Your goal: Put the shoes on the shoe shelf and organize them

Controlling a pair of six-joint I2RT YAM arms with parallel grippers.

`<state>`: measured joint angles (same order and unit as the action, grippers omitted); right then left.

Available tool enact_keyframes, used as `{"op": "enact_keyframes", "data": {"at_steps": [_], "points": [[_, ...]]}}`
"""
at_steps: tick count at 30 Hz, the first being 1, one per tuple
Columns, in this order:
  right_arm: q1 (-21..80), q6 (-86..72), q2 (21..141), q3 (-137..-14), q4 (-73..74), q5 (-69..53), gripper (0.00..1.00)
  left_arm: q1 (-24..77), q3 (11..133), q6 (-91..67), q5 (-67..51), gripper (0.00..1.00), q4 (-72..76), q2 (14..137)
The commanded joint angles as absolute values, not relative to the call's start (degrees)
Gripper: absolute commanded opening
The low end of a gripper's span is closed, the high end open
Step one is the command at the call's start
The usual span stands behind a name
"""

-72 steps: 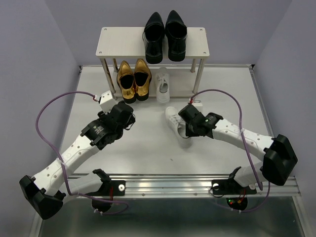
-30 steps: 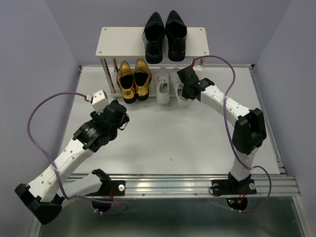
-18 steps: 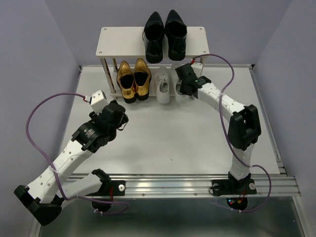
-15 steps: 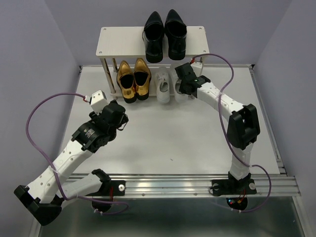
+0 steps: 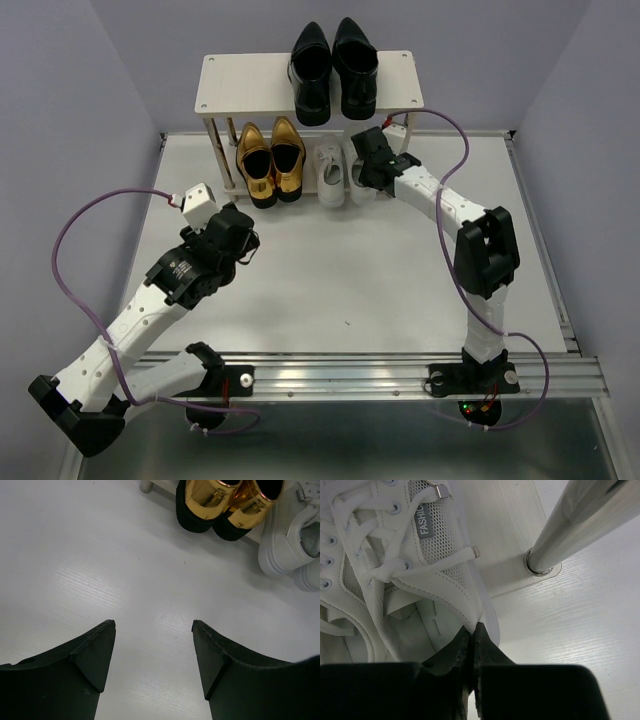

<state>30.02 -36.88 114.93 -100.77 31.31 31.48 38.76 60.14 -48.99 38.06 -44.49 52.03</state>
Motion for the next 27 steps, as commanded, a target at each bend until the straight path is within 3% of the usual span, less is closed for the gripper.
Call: {"op": "enact_keyframes", "data": {"at_steps": [1,27], "points": [[29.5,-36.8,113.8,-101.2,22.4,33.3,0.01,38.4,61.6,-49.7,40.5,0.74,-45.4,51.1],[29.5,-25.1,112.2,-96.4,14.7,26.7,0.01,38.3,60.9,-50.1,40.3,0.73,-45.2,50.3]]}}
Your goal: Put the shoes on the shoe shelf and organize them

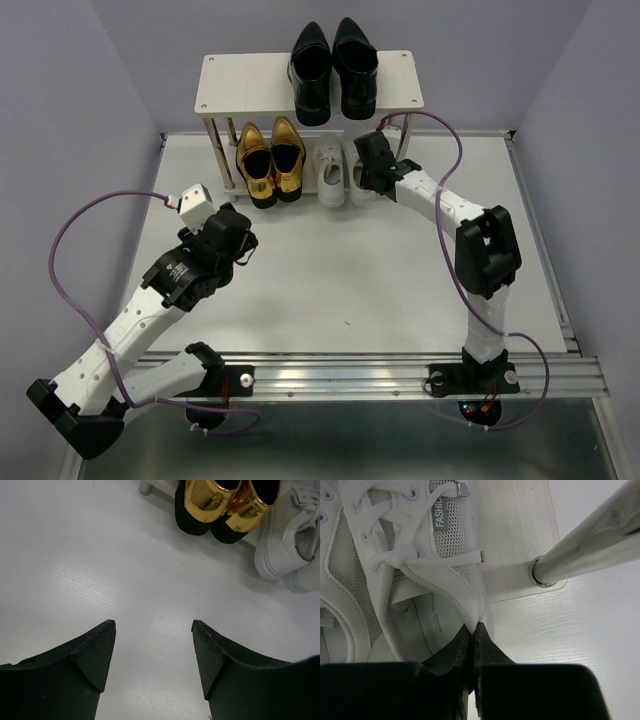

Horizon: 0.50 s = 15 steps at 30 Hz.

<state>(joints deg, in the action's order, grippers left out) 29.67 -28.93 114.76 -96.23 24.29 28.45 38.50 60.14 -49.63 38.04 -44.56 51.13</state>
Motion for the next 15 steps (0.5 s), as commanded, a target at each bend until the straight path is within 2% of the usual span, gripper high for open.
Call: {"op": "enact_keyframes", "data": {"at_steps": [1,7,15], "points": [[29.5,-24.5,112.3,-96.5,14.7,26.7,0.01,38.3,60.9,-50.1,40.2,0.73,-45.1,50.3],[29.5,-20.1,111.3,-94.7,11.5,24.0,0.01,38.3,60.9,-50.1,40.1,0.73,-45.0,50.5],[29.5,-20.1,110.8,-95.3,9.8,27.8,0.01,38.3,61.3,-50.1,40.3,0.73,-45.4,50.5]]}}
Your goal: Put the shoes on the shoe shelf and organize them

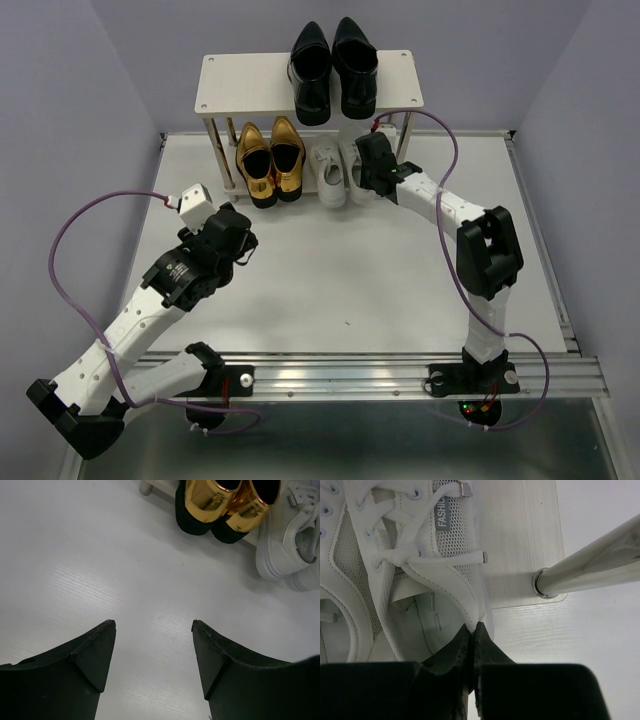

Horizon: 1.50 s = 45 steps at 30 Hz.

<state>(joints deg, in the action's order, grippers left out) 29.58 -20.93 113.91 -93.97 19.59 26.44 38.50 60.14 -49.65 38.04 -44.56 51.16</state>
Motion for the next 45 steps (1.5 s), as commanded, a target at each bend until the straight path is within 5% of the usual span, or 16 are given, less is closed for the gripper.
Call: {"op": "enact_keyframes", "data": {"at_steps": [1,31,34,35,38,45], "points": [[29.5,-20.1,110.8,-95.5,9.8,28.1,0.01,38.3,61.3,-50.1,40.3,0.73,-45.5,50.5],[29.5,-26.5,112.4,-97.3,9.4,37.4,0.01,38.3,62.1,-50.4,40.4,0.73,-46.5,49.6],[29.5,-27.1,112.8,-97.2,9.4,36.6,0.23,38.3,61.9,-50.5,40.5,0.73,-46.5,49.2],[29.5,-27.2,112.9,-97.1,9.4,36.0,0.38,38.3,61.9,-50.5,40.4,0.73,-46.5,49.2],[29.5,-27.5,112.3,-96.6,9.4,35.2,0.52,38.3,61.7,-50.7,40.5,0.73,-46.7,49.0],[29.5,-28.0,108.7,-93.6,9.4,33.9,0.64,38.3,61.3,-50.9,40.3,0.73,-46.5,48.8]]}}
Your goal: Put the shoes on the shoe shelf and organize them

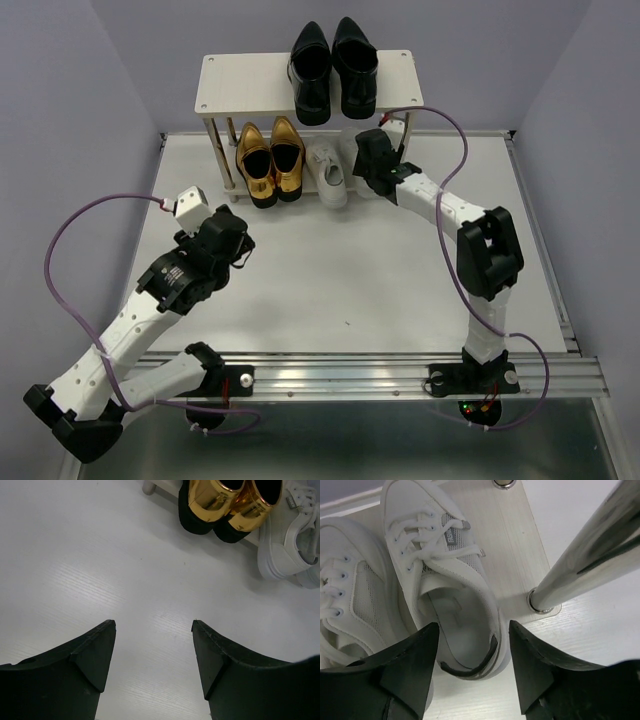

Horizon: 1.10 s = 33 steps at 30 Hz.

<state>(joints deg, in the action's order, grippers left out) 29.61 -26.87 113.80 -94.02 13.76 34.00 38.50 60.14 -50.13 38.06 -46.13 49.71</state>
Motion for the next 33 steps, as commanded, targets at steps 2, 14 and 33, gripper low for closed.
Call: {"op": "enact_keyframes", "data": {"at_steps": [2,14,33], "points": [[29.5,-28.6,107.2,-92.3,9.8,32.9,0.73,38.3,61.2,-50.9,40.3,0.73,-46.2,48.8],[29.5,-26.7,86.1,-74.5,14.2,28.0,1.00,38.3,62.0,-48.7,40.4,0.73,-44.0,49.7],[29.5,-37.2,51.9,-49.0,41.8,38.1,1.00,38.1,61.3,-40.5,38.3,0.73,-33.0,50.4]]}}
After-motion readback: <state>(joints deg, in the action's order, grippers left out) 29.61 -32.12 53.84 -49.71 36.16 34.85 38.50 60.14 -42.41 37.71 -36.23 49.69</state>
